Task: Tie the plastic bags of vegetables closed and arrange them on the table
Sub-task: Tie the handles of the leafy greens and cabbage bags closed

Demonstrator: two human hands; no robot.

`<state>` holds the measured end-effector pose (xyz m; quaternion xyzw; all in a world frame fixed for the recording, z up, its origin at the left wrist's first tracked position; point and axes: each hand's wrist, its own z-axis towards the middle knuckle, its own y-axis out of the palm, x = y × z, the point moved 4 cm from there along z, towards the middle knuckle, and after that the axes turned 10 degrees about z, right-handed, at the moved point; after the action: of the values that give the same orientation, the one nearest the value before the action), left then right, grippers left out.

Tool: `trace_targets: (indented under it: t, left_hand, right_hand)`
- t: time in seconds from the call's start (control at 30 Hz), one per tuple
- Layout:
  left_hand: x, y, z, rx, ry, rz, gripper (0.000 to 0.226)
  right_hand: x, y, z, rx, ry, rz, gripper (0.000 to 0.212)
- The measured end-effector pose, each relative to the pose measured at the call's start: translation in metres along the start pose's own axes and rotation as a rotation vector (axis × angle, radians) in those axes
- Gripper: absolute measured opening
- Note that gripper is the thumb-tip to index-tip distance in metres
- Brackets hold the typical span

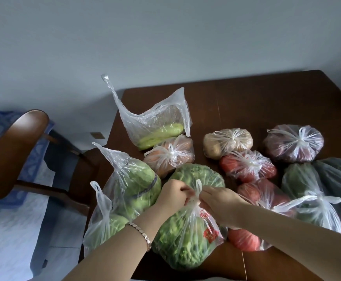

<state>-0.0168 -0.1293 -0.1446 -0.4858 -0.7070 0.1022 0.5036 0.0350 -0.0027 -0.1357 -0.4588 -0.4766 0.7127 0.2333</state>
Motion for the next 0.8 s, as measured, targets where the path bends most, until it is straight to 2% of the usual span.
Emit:
trace_targets:
  t: [0.13,0.2,0.27,0.33,0.4,0.47,0.53,0.6,0.63,0.7,0.8]
  left_hand:
    - [-0.002,0.003,0.000,0.064,-0.014,0.066,0.018]
    - [0.002,0.004,-0.001,0.117,-0.022,0.111,0.019]
    - [0.003,0.007,-0.002,0.125,-0.036,0.163,0.019]
    - [0.005,0.004,-0.004,0.091,-0.042,0.256,0.020]
    - [0.010,-0.008,-0.010,0.087,-0.009,0.324,0.020]
    - [0.020,-0.032,-0.018,0.185,0.072,0.386,0.021]
    - [0.023,-0.066,-0.031,0.407,0.137,0.480,0.021]
    - [0.017,-0.099,-0.044,0.645,0.137,0.627,0.024]
    - [0.011,-0.113,-0.048,0.714,0.109,0.713,0.024]
    - [-0.006,-0.132,-0.056,0.704,-0.037,0.886,0.022]
    - [-0.034,-0.153,-0.067,0.570,-0.259,1.008,0.038]
  right_hand:
    - [0.006,0.007,-0.014,-0.112,0.231,0.373,0.018]
    - [0.009,0.008,-0.015,-0.123,0.323,0.477,0.016]
    - [0.012,0.009,-0.010,-0.225,0.407,0.541,0.018]
    - [0.015,0.006,0.000,-0.421,0.483,0.487,0.020]
    - [0.019,-0.008,0.017,-0.481,0.488,0.392,0.028]
    - [0.020,-0.031,0.035,-0.381,0.483,0.395,0.025]
    - [0.018,-0.050,0.052,-0.281,0.501,0.440,0.023]
    - [0.008,-0.058,0.071,-0.228,0.462,0.425,0.023]
    - [-0.001,-0.060,0.081,-0.199,0.434,0.417,0.022]
    - [-0.023,-0.057,0.099,-0.146,0.398,0.431,0.020]
    - [-0.060,-0.044,0.128,-0.087,0.372,0.447,0.034]
